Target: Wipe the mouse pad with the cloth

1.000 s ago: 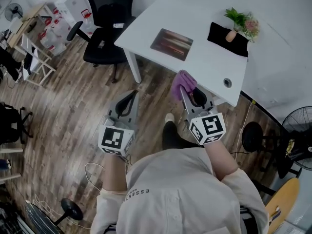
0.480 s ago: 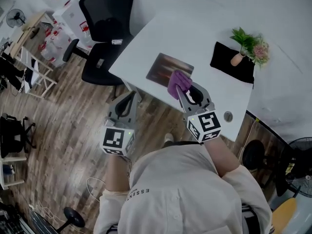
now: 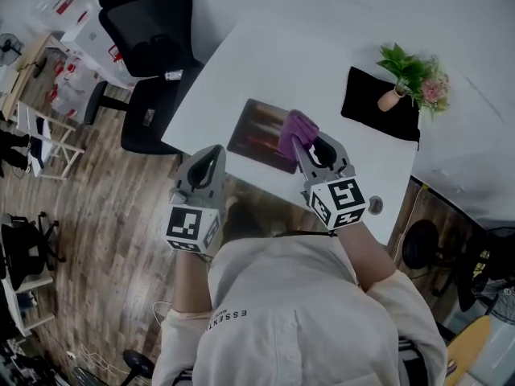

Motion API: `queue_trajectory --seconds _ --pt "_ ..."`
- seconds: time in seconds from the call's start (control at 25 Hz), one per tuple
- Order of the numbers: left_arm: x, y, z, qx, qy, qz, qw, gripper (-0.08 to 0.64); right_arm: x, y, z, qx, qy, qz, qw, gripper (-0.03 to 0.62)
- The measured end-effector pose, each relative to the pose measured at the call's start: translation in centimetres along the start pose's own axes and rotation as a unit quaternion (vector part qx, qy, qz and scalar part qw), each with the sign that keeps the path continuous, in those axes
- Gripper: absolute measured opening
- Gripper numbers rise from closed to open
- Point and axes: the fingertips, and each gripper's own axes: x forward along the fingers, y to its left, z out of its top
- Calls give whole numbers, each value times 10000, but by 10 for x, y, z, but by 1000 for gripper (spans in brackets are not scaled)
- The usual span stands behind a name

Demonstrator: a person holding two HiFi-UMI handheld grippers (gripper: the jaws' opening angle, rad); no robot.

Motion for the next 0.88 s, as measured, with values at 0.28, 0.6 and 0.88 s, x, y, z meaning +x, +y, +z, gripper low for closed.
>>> queue_trajectory --seconds 0.28,0.6,0.88 --pt "73 36 -2 77 -2 -702 9975 2 54 -25 -19 297 388 -407 9980 95" --pt "144 93 -15 97 95 -1603 9870 2 135 -26 -63 773 1331 -749 9852 95" --pt "182 132 -60 113 535 -2270 9724 2 193 -12 -126 1365 2460 -960 9548 95"
